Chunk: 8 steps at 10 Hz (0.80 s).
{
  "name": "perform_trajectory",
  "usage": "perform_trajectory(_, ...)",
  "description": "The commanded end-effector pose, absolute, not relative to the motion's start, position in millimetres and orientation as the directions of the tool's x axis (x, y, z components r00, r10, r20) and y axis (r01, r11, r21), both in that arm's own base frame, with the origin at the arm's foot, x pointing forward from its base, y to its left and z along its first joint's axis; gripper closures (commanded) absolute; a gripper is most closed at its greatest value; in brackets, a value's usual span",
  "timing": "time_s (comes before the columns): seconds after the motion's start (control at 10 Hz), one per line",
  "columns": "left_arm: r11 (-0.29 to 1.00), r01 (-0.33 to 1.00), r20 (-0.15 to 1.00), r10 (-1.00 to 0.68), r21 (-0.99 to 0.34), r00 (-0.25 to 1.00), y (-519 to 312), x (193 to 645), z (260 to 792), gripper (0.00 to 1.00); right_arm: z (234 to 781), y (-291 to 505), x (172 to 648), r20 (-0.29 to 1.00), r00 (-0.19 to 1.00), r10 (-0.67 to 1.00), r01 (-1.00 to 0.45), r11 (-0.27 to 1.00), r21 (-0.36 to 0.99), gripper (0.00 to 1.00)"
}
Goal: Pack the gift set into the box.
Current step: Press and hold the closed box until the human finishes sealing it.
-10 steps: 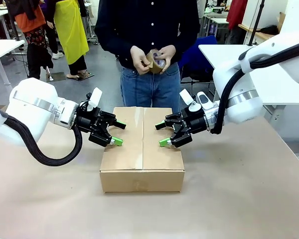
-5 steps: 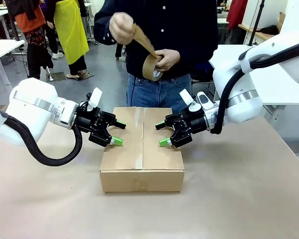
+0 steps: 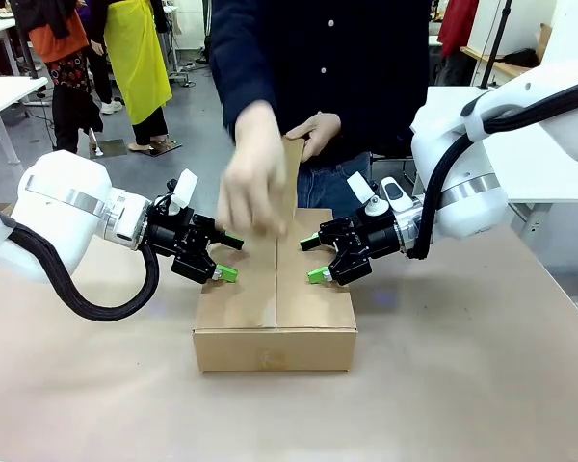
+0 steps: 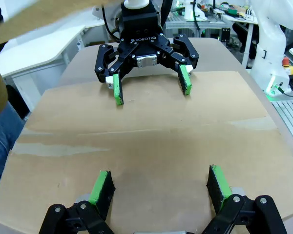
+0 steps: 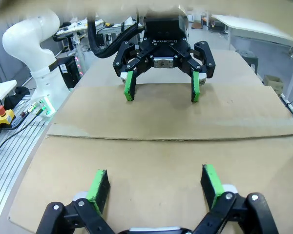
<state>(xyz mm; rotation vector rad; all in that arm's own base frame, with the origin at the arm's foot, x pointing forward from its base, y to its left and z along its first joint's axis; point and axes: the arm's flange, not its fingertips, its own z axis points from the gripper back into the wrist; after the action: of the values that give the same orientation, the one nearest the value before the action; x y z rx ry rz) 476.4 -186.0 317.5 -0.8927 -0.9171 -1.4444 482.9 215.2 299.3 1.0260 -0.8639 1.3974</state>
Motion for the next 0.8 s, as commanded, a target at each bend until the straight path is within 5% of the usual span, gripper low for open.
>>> perform_trajectory(0.0, -0.045, 0.997, 0.913, -0.401, 0.064, -0.076, -185.1, 473.5, 313.8, 0.0, 295.1, 214.5, 481.2, 0.937, 0.026, 0.347, -0.995, -0.078, 0.056, 0.0)
perform_trajectory(0.7, -0.045, 0.997, 0.913, -0.401, 0.064, -0.076, -185.1, 473.5, 313.8, 0.0, 295.1, 214.5, 481.2, 0.937, 0.026, 0.347, -0.995, -0.078, 0.056, 0.0)
